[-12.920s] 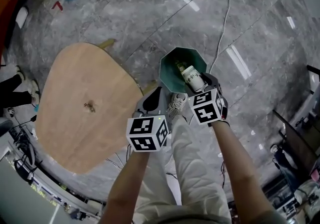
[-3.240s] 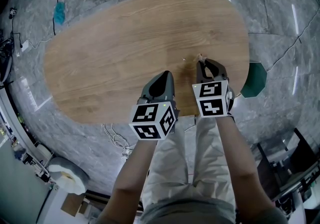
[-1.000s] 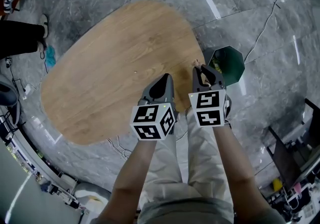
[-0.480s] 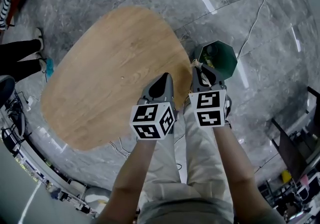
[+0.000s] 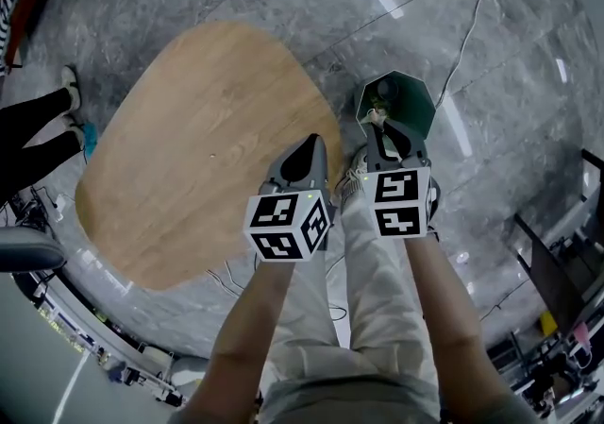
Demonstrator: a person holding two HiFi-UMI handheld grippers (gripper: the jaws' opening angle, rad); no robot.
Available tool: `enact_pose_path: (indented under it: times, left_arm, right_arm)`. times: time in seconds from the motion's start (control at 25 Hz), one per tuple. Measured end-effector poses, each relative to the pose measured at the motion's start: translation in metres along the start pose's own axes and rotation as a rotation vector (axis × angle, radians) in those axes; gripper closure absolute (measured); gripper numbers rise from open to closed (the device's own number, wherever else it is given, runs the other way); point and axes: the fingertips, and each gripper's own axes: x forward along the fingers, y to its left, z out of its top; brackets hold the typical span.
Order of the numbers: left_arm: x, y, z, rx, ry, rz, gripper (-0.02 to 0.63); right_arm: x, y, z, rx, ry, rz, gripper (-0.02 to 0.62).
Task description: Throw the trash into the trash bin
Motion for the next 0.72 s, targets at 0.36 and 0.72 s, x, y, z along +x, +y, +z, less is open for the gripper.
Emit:
enact_pose_path:
  times: [0.36,0.72]
  left_arm:
    - [0.025,-0.021,-0.002,0.013,0.020,-0.004,0.606]
    - [0.048,-0.044,-0.009,0.029,0.045,-0.018,0.606]
  right_arm:
    - [0.001,-0.035,-0.012,0.025,0.010,-0.013,0.558]
    - [0.002,-0.071,-0.025,0.054,0.018,-0.037,0.558]
